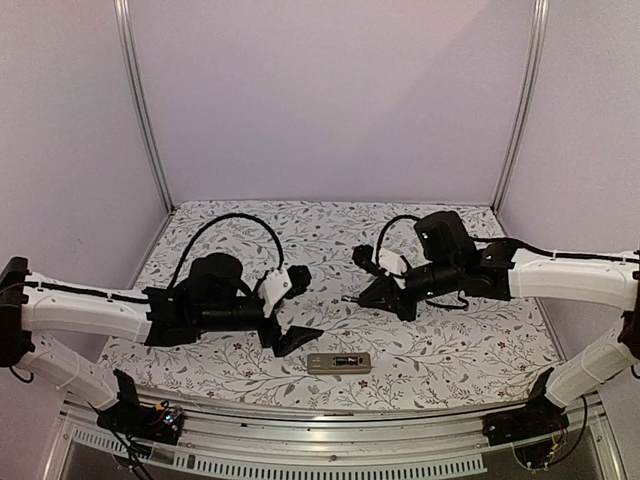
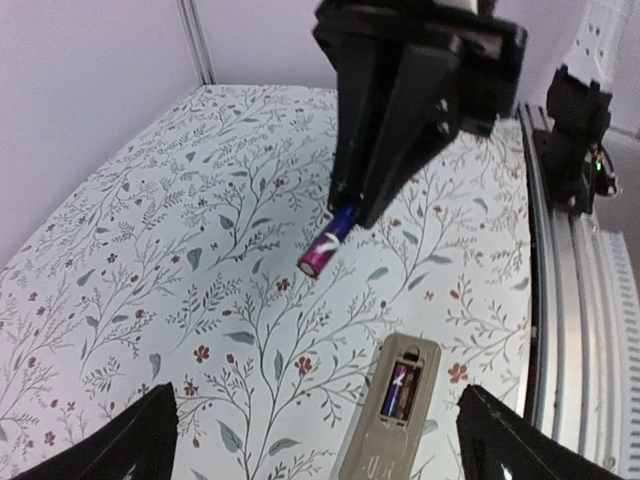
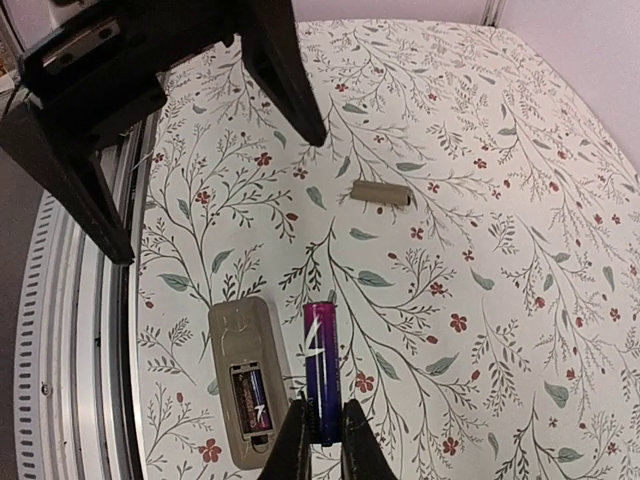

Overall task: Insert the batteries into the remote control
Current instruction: Place the battery in the battery compartment.

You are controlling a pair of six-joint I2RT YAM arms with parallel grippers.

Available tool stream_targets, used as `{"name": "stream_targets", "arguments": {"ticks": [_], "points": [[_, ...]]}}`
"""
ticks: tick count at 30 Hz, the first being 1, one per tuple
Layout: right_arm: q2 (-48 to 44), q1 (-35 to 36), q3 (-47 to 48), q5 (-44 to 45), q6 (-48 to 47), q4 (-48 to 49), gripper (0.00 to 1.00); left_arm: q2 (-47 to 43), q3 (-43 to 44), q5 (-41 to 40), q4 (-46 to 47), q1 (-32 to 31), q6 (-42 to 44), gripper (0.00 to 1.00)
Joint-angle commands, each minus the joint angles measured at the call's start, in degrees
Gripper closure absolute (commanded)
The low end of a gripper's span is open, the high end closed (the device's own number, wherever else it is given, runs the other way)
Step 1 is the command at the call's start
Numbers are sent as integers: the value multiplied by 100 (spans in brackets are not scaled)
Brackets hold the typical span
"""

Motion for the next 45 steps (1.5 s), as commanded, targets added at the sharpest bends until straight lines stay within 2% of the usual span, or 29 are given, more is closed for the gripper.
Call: {"name": "stream_targets", "arguments": {"ticks": [1,7,11,21,45], "points": [[838,-37,432,-47,403,-1465,100,290,-714,-775,-496,-380,1533,5],[1303,-24,485,-314,652,-1731,100,589,-1094,-338,-23,-437,1076,13],[1522,79,575,-623,710,-1799,100,831,-1435,-434,639,-478,913,15],[2024,395,787,-312,870,-2058,100,1409,-1609,-549,1280,-576,830,25],[2743,701,1679,247,607,-3108,100,1364,-1705,-288,1447,-609,787,33]]}}
